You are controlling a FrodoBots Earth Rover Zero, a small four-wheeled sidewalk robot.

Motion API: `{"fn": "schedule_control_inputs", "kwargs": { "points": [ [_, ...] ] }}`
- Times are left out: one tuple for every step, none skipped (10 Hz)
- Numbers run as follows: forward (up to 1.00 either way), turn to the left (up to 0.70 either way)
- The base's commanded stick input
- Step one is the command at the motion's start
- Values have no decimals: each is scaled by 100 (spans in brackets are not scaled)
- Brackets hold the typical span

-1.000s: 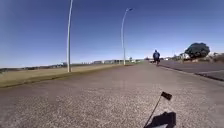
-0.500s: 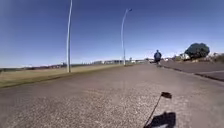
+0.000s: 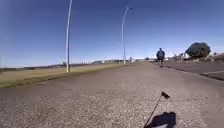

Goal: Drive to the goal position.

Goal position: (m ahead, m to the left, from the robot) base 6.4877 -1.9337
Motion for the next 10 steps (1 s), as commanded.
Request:
{"fn": "schedule_control_inputs", "kwargs": {
  "points": [
    [0, 0],
    [100, 0],
    [100, 0],
    [100, 0],
    [100, 0],
    [100, 0],
    [100, 0],
    [82, 0],
    [36, 0],
    [0, 0]
  ]
}}
